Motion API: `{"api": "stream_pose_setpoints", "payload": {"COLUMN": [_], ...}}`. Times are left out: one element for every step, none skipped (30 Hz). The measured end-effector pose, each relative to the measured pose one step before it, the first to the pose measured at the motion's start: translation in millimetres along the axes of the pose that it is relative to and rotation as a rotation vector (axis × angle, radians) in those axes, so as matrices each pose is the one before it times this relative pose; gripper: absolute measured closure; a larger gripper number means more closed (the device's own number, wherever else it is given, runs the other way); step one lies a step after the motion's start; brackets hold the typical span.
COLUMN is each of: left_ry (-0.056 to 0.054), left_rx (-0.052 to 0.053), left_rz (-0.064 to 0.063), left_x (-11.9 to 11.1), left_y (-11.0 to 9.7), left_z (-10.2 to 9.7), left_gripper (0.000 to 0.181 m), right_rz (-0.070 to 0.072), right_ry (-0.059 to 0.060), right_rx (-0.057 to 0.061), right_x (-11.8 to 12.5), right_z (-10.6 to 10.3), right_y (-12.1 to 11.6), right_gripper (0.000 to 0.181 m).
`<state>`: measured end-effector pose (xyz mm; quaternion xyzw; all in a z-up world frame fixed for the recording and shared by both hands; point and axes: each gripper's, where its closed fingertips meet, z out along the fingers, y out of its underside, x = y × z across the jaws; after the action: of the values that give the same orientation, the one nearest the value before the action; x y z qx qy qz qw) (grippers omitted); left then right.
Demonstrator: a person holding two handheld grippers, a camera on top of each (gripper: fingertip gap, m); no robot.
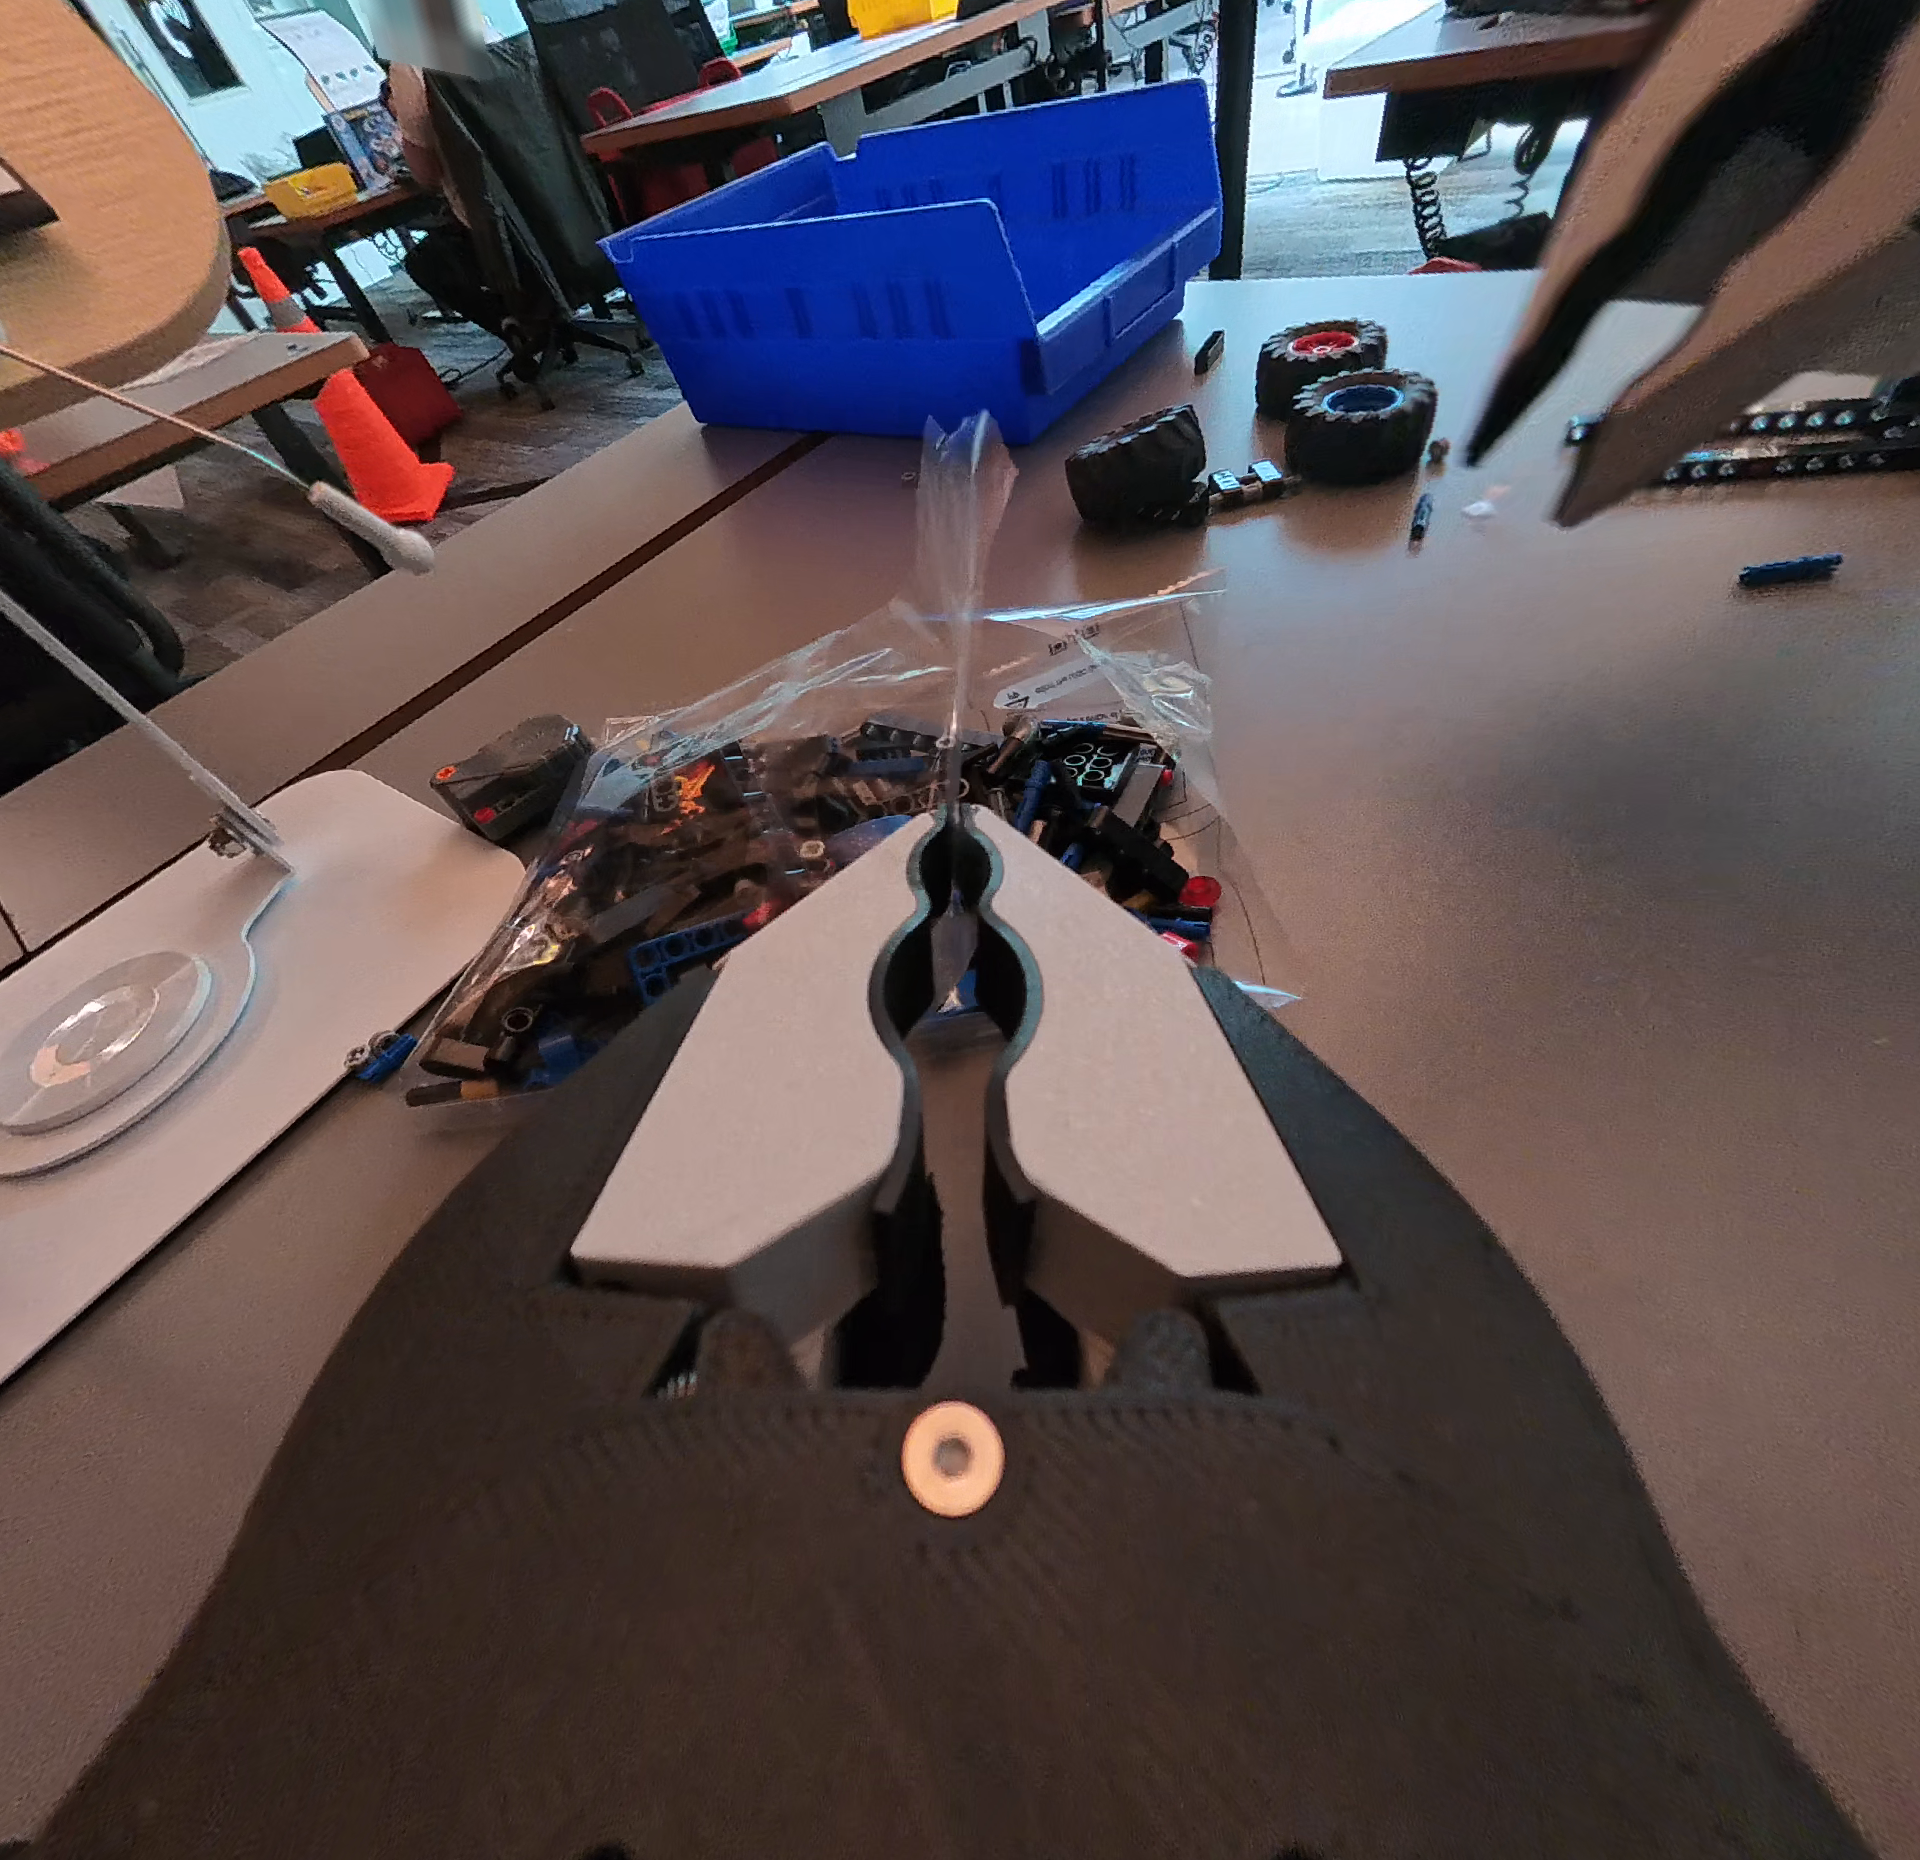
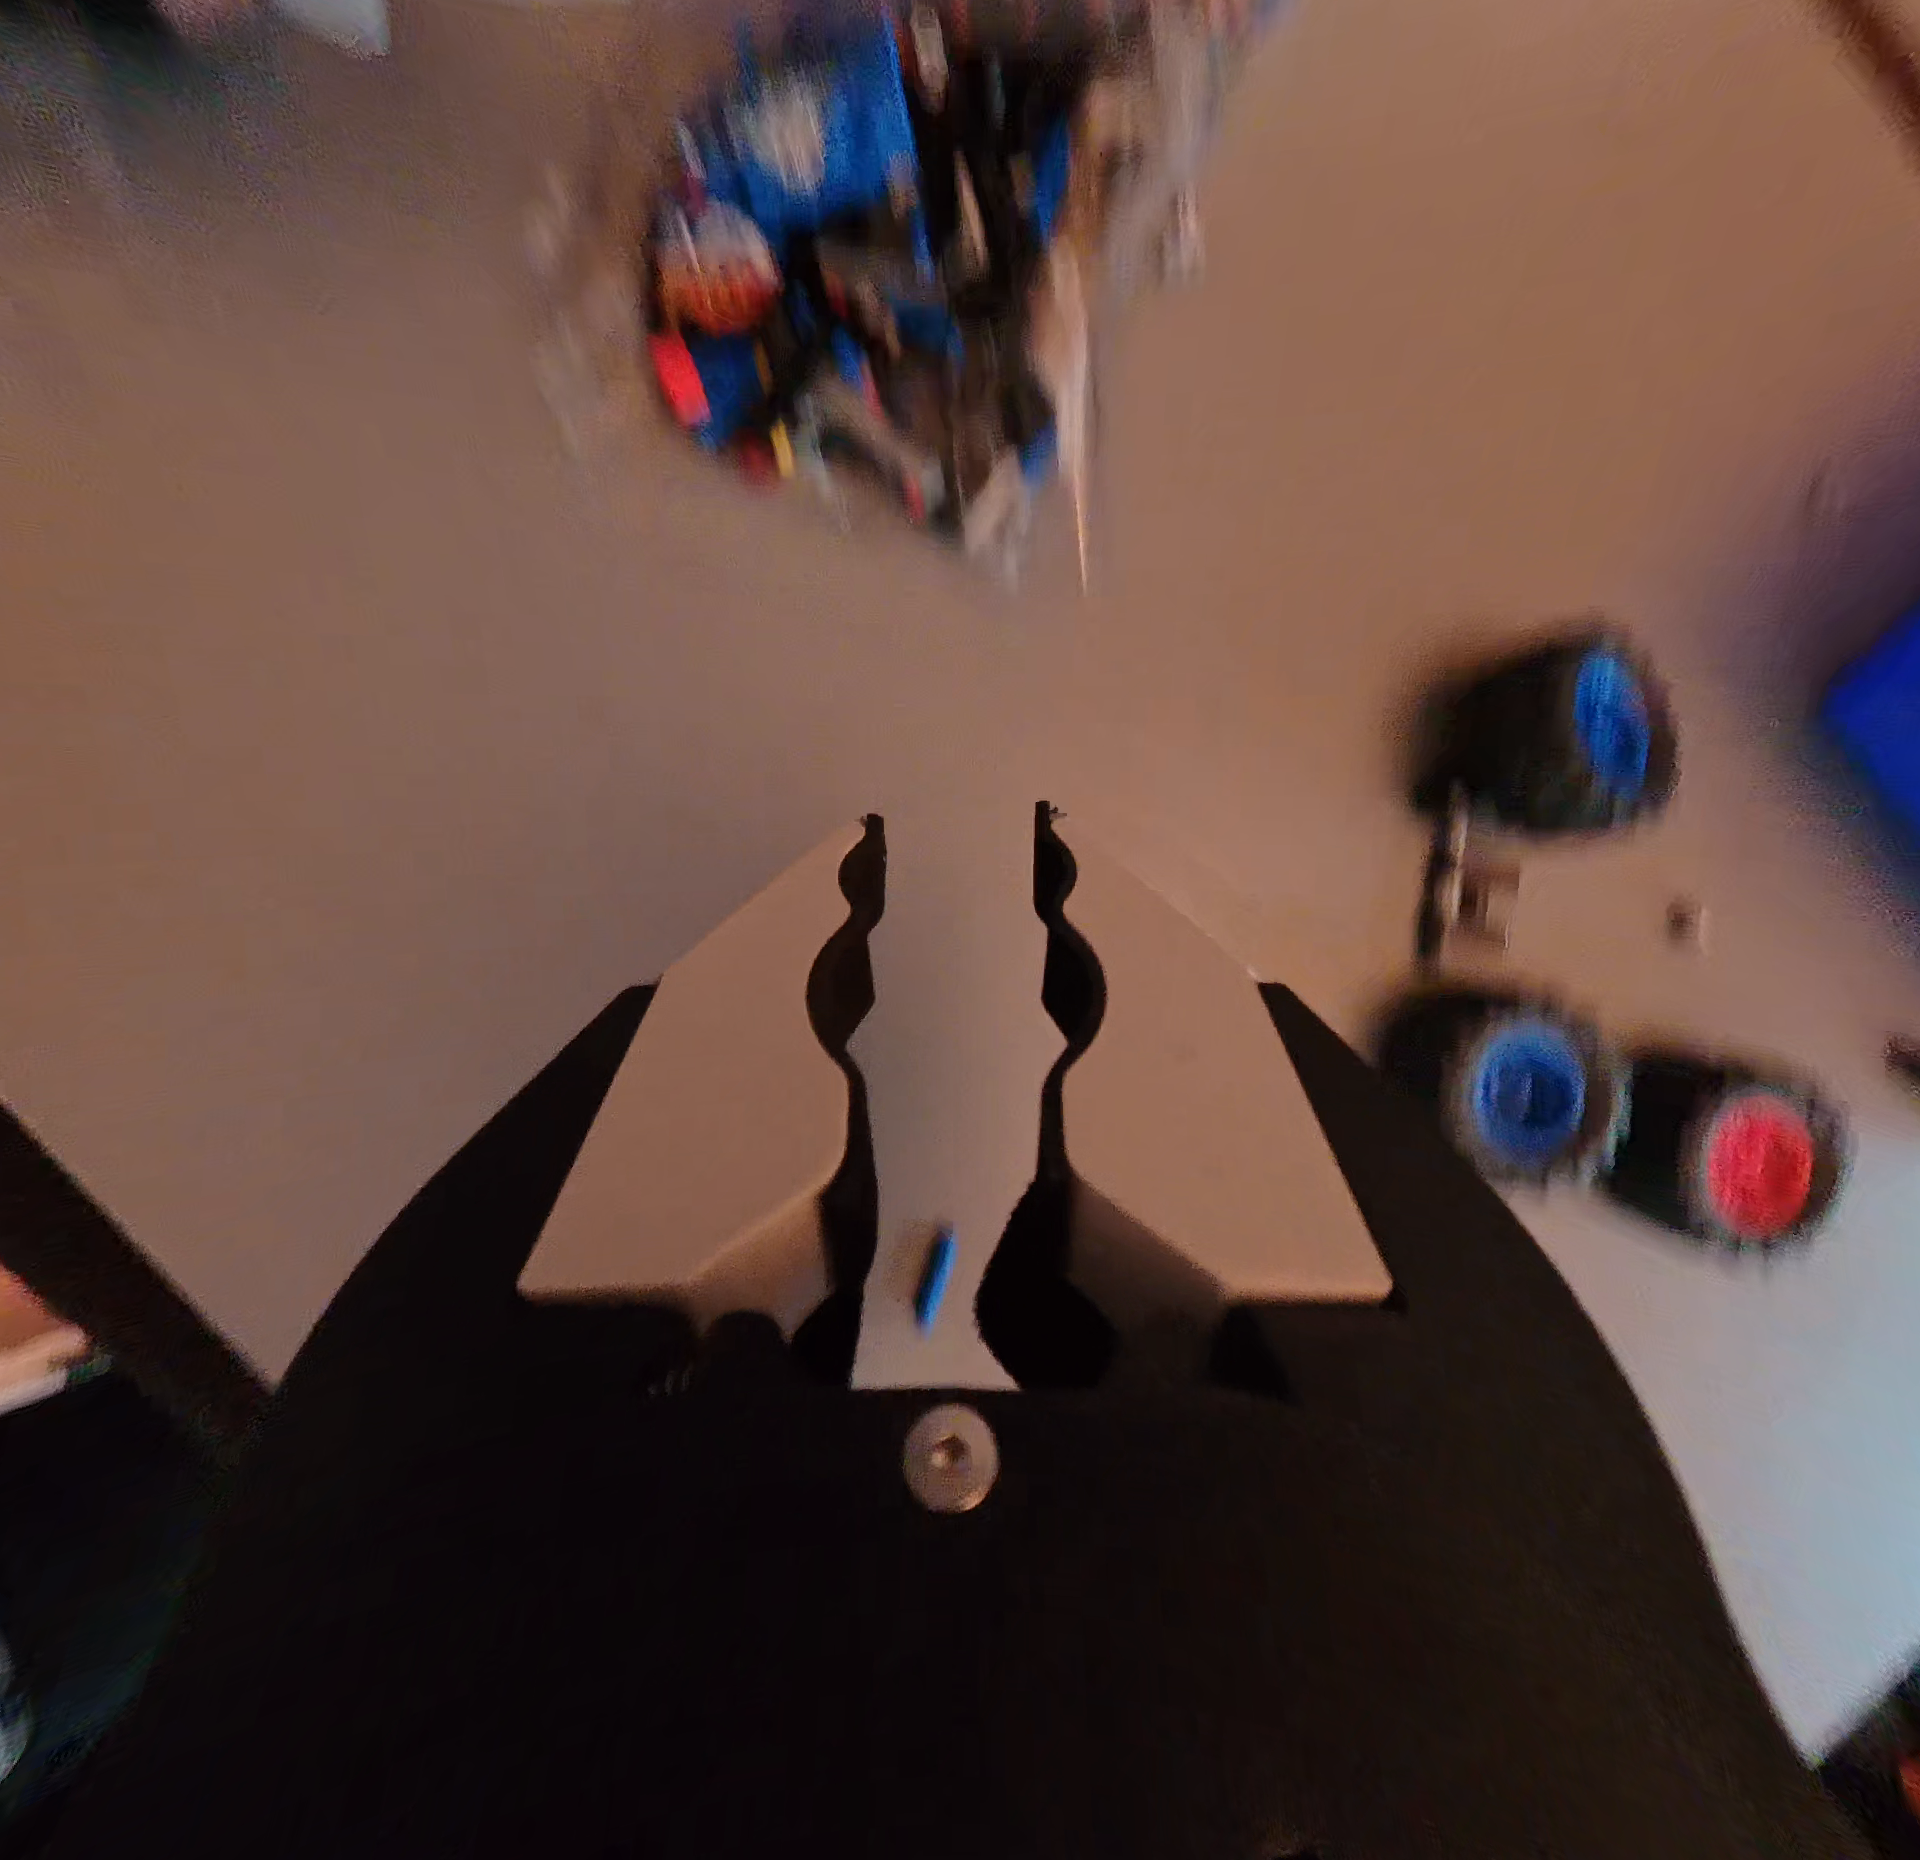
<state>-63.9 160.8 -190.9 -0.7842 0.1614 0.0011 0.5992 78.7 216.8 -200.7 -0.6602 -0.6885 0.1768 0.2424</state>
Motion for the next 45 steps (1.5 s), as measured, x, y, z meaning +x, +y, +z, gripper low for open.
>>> {"api": "stream_pose_setpoints", "payload": {"left_ry": [0.0006,0.0005,-0.0006,-0.0012,-0.0014,-0.0009,-0.0011,-0.0005,-0.0006,-0.0009,-0.0007,0.0004,0.0010,0.0007,0.0001,0.0002,0.0014,0.0011,0.0012,0.0006,0.0001,-0.0008,-0.0008,-0.0010,-0.0017,-0.0024,-0.0012,-0.0004,0.0009,0.0015,0.0018,0.0026,0.0045,0.0033,0.0023,0.0020,0.0006,-0.0009,-0.0016,-0.0016,-0.0020,-0.0023,-0.0015,0.0000,0.0004], "left_rx": [-0.0007,0.0003,0.0004,0.0015,0.0024,0.0022,0.0017,0.0013,0.0004,0.0000,0.0002,-0.0004,-0.0010,-0.0001,0.0013,0.0013,-0.0010,-0.0017,-0.0021,-0.0012,-0.0002,0.0018,0.0034,0.0042,0.0027,0.0004,0.0011,0.0012,0.0003,-0.0021,-0.0043,-0.0026,-0.0008,-0.0024,-0.0027,-0.0016,-0.0016,0.0007,0.0036,0.0048,0.0037,0.0016,0.0011,0.0004,-0.0010], "left_rz": [0.0013,-0.0013,-0.0007,-0.0006,-0.0012,-0.0014,-0.0013,-0.0004,0.0006,0.0008,0.0013,0.0009,0.0002,-0.0001,-0.0009,-0.0016,-0.0011,0.0014,0.0025,0.0024,0.0009,-0.0015,-0.0031,-0.0042,-0.0034,-0.0017,-0.0023,-0.0018,-0.0004,0.0011,0.0021,0.0020,0.0018,0.0033,0.0041,0.0030,0.0025,0.0004,-0.0029,-0.0053,-0.0051,-0.0027,-0.0016,-0.0009,0.0015], "left_x": [0.26,0.14,-0.14,-0.26,-0.22,-0.28,-0.29,-0.09,0.02,-0.06,0.04,0.18,0.19,-0.01,-0.05,-0.14,0.01,0.16,0.39,0.38,0.06,-0.28,-0.38,-0.61,-0.75,-0.92,-0.49,-0.38,0.08,0.28,0.52,0.76,1.26,1.16,1.01,0.86,0.46,-0.13,-0.46,-0.71,-0.99,-0.82,-0.62,-0.10,0.21], "left_y": [0.00,-0.14,-0.04,-0.19,-0.28,-0.35,-0.19,-0.11,-0.03,-0.01,0.04,0.01,0.17,-0.06,-0.08,-0.18,0.12,0.20,0.17,0.11,0.10,-0.32,-0.40,-0.52,-0.22,0.10,-0.02,-0.10,0.01,0.27,0.48,0.16,-0.12,0.12,0.21,0.03,0.21,-0.07,-0.39,-0.57,-0.40,-0.14,0.03,0.01,0.13], "left_z": [0.10,0.00,0.01,-0.24,-0.28,-0.24,-0.25,-0.12,-0.14,-0.07,-0.02,0.01,0.16,-0.05,-0.14,-0.09,0.18,0.32,0.35,0.14,0.03,-0.18,-0.40,-0.52,-0.60,-0.43,-0.44,-0.23,-0.10,0.20,0.62,0.54,0.61,0.67,0.46,0.38,0.25,-0.05,-0.49,-0.51,-0.53,-0.48,-0.23,-0.10,0.20], "left_gripper": [0.181,0.181,0.181,0.181,0.181,0.181,0.181,0.181,0.181,0.181,0.181,0.181,0.181,0.181,0.181,0.181,0.181,0.181,0.181,0.181,0.181,0.181,0.181,0.181,0.181,0.181,0.181,0.181,0.181,0.181,0.181,0.181,0.181,0.181,0.181,0.181,0.181,0.181,0.181,0.181,0.181,0.181,0.181,0.181,0.181], "right_rz": [0.0242,0.0206,0.0235,0.0224,0.0126,0.0063,0.0095,0.0166,0.0102,-0.0026,-0.0082,-0.0043,-0.0034,-0.0066,-0.0128,-0.0186,-0.0165,-0.0184,-0.0256,-0.0324,-0.0368,-0.0381,-0.0296,-0.0170,-0.0119,-0.0152,0.0009,0.0151,0.0050,-0.0034,0.0039,0.0174,0.0246,0.0295,0.0309,0.0213,0.0122,0.0083,-0.0003,-0.0086,-0.0057,-0.0041,-0.0141,-0.0147,0.0046], "right_ry": [0.0216,0.0228,0.0055,-0.0022,0.0041,0.0017,-0.0100,-0.0247,-0.0139,0.0006,-0.0023,-0.0082,-0.0151,-0.0094,0.0062,0.0158,-0.0155,-0.0379,-0.0205,-0.0036,0.0028,0.0016,-0.0267,-0.0398,0.0050,0.0120,0.0010,0.0102,0.0209,0.0281,0.0348,0.0496,0.0522,0.0339,0.0174,0.0106,-0.0046,-0.0170,-0.0089,-0.0026,-0.0131,-0.0063,-0.0002,-0.0187,-0.0317], "right_rx": [-0.0559,-0.0437,-0.0376,-0.0358,-0.0309,-0.0255,-0.0163,0.0257,0.0168,0.0036,-0.0003,-0.0039,0.0086,0.0176,0.0100,0.0224,0.0454,0.0555,0.0490,0.0389,0.0386,0.0465,0.0384,0.0215,0.0272,0.0323,0.0013,-0.0317,-0.0225,0.0066,0.0089,-0.0102,-0.0371,-0.0551,-0.0636,-0.0587,-0.0409,-0.0300,-0.0256,-0.0186,-0.0162,-0.0123,-0.0010,0.0042,0.0161], "right_x": [3.28,3.59,1.07,-0.26,0.52,0.28,-0.65,-2.09,-0.93,0.41,-0.14,-0.80,-2.17,-1.98,-0.04,0.63,-4.36,-8.78,-7.08,-4.77,-3.55,-2.75,-4.86,-4.32,4.01,5.08,3.93,5.09,4.43,3.92,5.44,10.14,13.95,14.08,13.72,13.22,10.45,7.32,7.15,6.71,3.79,3.58,2.82,-0.71,-2.12], "right_z": [-6.52,-3.94,-1.02,0.99,2.09,3.15,3.95,1.07,0.35,0.47,0.27,0.25,-0.35,-1.42,-2.21,-3.18,-3.00,-1.73,1.00,3.90,6.50,9.45,13.09,15.96,15.65,14.71,12.71,7.62,0.00,-7.62,-13.08,-15.67,-15.34,-12.64,-8.30,-4.00,-0.58,1.45,2.51,3.55,4.17,4.13,3.59,3.71,2.34], "right_y": [25.91,23.61,20.77,18.61,15.80,12.59,8.96,0.21,0.01,1.01,0.33,-0.65,-4.10,-6.70,-5.91,-8.37,-13.89,-18.12,-19.76,-20.81,-23.09,-24.98,-22.91,-18.53,-16.70,-13.87,-5.42,2.22,3.92,3.46,6.47,12.16,18.76,23.88,26.13,24.55,19.96,15.68,12.30,9.24,6.91,4.08,1.30,0.11,-2.06], "right_gripper": [0.155,0.158,0.159,0.158,0.159,0.162,0.164,0.171,0.178,0.180,0.180,0.180,0.180,0.180,0.180,0.180,0.180,0.180,0.180,0.180,0.180,0.180,0.180,0.180,0.179,0.169,0.162,0.157,0.157,0.161,0.164,0.169,0.169,0.169,0.166,0.166,0.165,0.164,0.163,0.164,0.163,0.162,0.164,0.169,0.175]}}
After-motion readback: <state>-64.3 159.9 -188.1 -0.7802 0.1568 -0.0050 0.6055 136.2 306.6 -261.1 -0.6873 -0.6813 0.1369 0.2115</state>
